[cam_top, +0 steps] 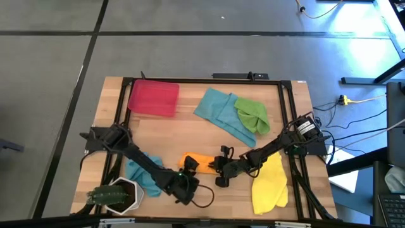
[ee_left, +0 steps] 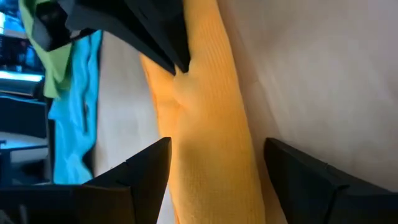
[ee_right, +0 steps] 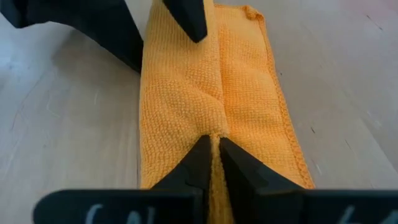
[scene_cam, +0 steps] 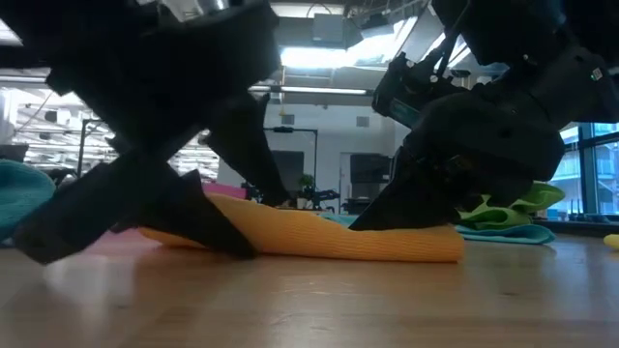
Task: Roll microfiber towels into tight, uniform cylinder then place into a basket
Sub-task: Roll the orange microfiber towel
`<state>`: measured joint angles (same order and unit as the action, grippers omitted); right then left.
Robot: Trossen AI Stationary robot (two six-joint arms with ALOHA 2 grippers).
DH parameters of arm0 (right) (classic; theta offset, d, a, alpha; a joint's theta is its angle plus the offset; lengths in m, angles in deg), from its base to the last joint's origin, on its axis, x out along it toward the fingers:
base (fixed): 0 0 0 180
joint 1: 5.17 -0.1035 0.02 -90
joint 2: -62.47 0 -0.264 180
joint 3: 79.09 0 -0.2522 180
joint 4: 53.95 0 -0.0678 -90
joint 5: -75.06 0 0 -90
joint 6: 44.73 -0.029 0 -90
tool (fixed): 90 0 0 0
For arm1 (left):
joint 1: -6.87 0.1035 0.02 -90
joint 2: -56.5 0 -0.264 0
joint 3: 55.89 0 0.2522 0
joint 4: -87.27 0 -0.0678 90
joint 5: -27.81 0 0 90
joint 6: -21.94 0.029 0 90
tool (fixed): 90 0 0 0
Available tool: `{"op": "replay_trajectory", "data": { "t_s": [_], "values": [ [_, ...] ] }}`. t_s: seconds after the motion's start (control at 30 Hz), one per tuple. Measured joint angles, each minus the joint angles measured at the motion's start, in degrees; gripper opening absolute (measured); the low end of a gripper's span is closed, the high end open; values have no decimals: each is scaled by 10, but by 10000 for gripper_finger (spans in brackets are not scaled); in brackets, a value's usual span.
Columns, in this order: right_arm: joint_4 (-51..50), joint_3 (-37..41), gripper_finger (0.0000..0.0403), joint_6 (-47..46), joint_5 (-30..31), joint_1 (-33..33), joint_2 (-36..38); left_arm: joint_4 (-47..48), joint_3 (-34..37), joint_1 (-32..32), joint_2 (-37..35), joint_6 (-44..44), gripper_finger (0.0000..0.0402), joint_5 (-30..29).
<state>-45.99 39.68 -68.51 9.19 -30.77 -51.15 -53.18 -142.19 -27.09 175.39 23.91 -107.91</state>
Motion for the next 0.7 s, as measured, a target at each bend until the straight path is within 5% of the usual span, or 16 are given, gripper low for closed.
{"op": "replay_trajectory", "data": {
  "t_s": [0.2, 0.7],
  "values": [
    [0, 0, 35, -1, 0, 0, 0, 13, -2, 13, 4, 13, 218, 39],
    [14, 0, 35, 5, -1, 0, -1, 24, 1, 20, 8, 13, 9, 51]
  ]
}}
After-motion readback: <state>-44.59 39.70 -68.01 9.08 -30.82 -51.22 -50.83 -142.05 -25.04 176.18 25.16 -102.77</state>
